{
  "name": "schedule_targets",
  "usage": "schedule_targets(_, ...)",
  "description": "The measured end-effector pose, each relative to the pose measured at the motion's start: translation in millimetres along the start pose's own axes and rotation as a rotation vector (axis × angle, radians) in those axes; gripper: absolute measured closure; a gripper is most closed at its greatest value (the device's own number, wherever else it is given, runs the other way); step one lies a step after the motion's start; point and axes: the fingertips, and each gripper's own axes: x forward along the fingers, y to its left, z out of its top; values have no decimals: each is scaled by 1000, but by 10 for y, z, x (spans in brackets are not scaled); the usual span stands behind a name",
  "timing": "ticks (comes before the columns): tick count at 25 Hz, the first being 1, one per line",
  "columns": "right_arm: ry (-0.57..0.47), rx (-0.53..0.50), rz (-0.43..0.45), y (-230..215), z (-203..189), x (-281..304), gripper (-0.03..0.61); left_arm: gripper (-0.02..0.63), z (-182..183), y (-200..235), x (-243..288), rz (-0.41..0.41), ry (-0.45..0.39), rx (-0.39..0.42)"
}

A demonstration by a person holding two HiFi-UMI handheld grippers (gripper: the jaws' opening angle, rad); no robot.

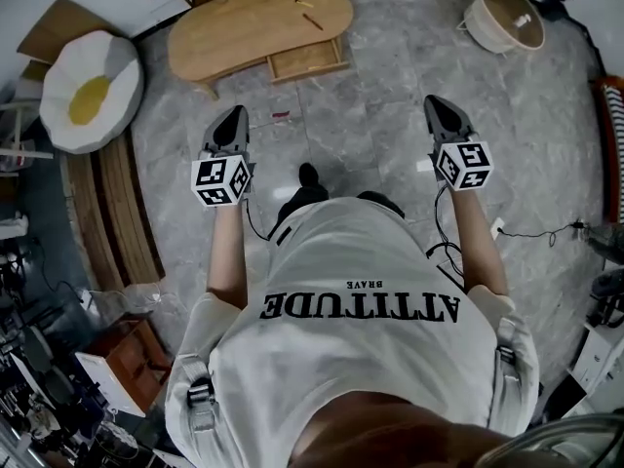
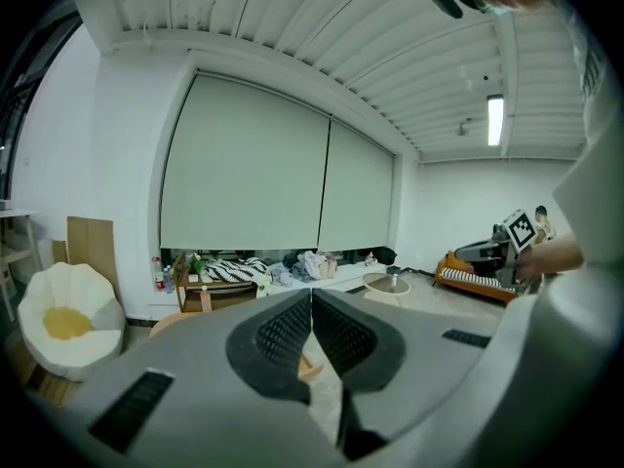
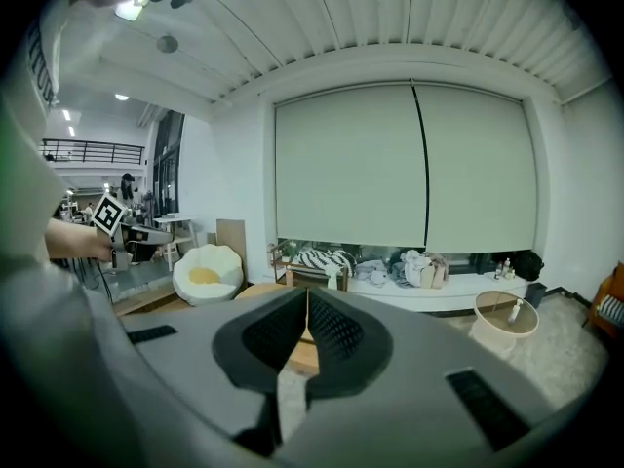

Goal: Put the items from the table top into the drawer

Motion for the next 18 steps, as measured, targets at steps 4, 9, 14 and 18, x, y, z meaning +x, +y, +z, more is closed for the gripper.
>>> schedule_targets(4, -1, 6, -23, 111, 108, 245, 558, 592, 64, 285, 172, -32, 3, 9)
schedule_targets(9, -4, 5, -50, 296, 206, 506, 558, 592, 84, 638, 309, -66, 10, 18)
schedule_targets(14, 9, 11, -67, 493, 234, 706, 558, 592, 96, 889, 400, -105, 11, 45)
schedule_targets(18, 23, -13, -66, 584, 252, 793, 558, 592, 76, 997, 442, -116, 7, 42)
